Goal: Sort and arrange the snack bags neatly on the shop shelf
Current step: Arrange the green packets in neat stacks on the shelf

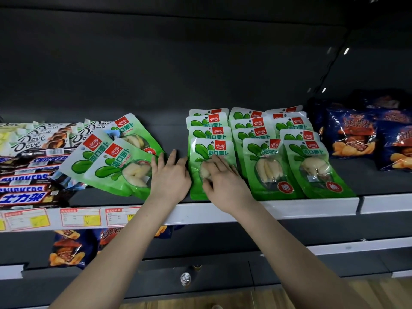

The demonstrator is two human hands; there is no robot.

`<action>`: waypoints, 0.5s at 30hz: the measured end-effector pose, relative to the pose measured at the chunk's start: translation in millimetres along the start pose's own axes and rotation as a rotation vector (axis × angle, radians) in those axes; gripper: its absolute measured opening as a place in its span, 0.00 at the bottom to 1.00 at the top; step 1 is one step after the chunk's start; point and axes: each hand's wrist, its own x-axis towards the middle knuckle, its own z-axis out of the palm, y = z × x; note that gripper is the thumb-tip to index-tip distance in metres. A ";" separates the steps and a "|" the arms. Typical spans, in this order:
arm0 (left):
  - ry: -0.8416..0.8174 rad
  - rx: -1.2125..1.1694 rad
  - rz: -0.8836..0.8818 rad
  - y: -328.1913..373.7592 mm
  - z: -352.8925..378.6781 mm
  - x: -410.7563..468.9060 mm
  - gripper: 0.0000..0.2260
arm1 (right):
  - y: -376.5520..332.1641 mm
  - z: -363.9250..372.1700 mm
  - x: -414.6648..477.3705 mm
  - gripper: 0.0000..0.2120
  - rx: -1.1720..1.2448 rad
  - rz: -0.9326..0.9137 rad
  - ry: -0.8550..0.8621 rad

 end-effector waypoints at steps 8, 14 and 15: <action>0.003 -0.015 -0.004 -2.5 3.0 0.5 0.21 | -1.1 1.8 5.9 0.23 0.000 0.068 -0.035; -0.046 0.015 0.015 -4.2 4.5 1.4 0.23 | 0.7 4.5 3.5 0.25 0.048 0.052 0.021; -0.051 0.015 0.014 -4.9 4.4 1.2 0.23 | 2.1 4.6 3.8 0.25 0.056 0.047 0.018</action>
